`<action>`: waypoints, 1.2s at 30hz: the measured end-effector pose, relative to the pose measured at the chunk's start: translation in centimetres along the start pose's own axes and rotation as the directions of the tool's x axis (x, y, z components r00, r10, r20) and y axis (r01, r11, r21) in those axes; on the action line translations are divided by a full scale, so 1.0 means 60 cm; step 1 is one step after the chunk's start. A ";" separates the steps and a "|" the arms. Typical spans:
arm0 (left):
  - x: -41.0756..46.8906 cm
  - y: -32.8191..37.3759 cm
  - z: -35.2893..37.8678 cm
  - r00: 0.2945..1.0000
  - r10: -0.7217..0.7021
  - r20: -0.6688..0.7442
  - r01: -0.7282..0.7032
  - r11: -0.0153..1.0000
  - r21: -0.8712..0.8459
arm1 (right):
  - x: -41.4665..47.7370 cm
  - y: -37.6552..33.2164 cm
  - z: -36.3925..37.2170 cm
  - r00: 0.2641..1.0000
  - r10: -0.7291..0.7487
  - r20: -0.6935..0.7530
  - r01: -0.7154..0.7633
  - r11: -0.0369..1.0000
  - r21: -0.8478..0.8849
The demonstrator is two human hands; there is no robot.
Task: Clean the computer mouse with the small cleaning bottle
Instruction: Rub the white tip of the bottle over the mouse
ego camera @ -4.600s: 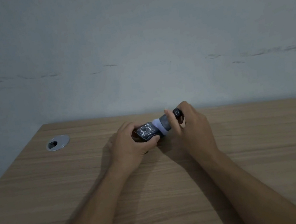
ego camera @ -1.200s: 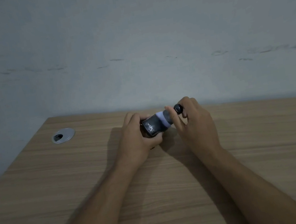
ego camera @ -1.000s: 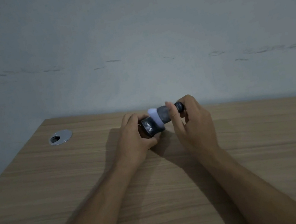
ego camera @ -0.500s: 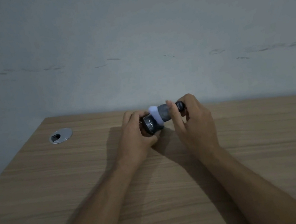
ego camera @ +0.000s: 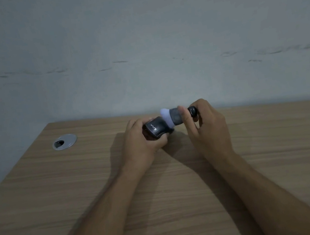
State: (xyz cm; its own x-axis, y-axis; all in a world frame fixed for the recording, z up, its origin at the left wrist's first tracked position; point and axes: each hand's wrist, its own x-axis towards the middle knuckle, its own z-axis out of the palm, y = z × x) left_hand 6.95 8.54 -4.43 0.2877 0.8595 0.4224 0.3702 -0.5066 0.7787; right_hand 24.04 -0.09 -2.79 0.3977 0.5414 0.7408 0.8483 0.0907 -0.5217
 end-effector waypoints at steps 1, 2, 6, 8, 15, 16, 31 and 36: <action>0.001 0.001 0.000 1.000 -0.006 0.004 0.006 1.000 0.023 | -0.002 -0.006 -0.001 1.000 -0.025 0.002 0.025 0.999 0.032; 0.003 0.000 0.001 1.000 -0.014 0.002 0.014 0.999 0.047 | -0.005 -0.013 0.000 0.998 -0.067 0.016 0.066 0.997 0.048; 0.007 -0.005 0.003 0.996 -0.088 0.000 0.088 0.995 0.057 | -0.017 -0.025 0.013 0.971 -0.213 0.107 0.210 0.977 0.036; 0.007 -0.008 0.003 0.998 -0.065 -0.010 0.065 0.997 0.034 | -0.012 -0.020 0.016 0.975 -0.198 0.105 0.197 0.980 0.026; 0.008 -0.014 -0.001 0.999 -0.009 -0.032 0.008 1.000 -0.019 | -0.002 0.016 0.012 0.998 -0.026 0.063 0.030 0.998 -0.061; 0.006 -0.013 0.000 1.000 0.015 -0.015 -0.015 1.000 -0.025 | -0.001 0.021 0.010 0.998 0.025 0.055 -0.022 0.999 -0.045; 0.001 -0.004 0.003 0.984 0.164 0.071 -0.166 0.986 0.023 | -0.002 0.000 0.017 0.999 -0.010 0.046 0.011 1.000 -0.003; -0.001 -0.003 0.006 0.971 0.212 0.109 -0.218 0.975 0.050 | 0.004 0.034 0.009 0.982 0.187 0.018 -0.187 0.982 -0.006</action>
State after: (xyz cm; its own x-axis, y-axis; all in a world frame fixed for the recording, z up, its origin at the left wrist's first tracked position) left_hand 7.21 8.57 -4.73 0.4546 0.7199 0.5245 0.3419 -0.6848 0.6435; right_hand 25.69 0.67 -3.91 0.5431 0.5637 0.6222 0.7610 -0.0173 -0.6485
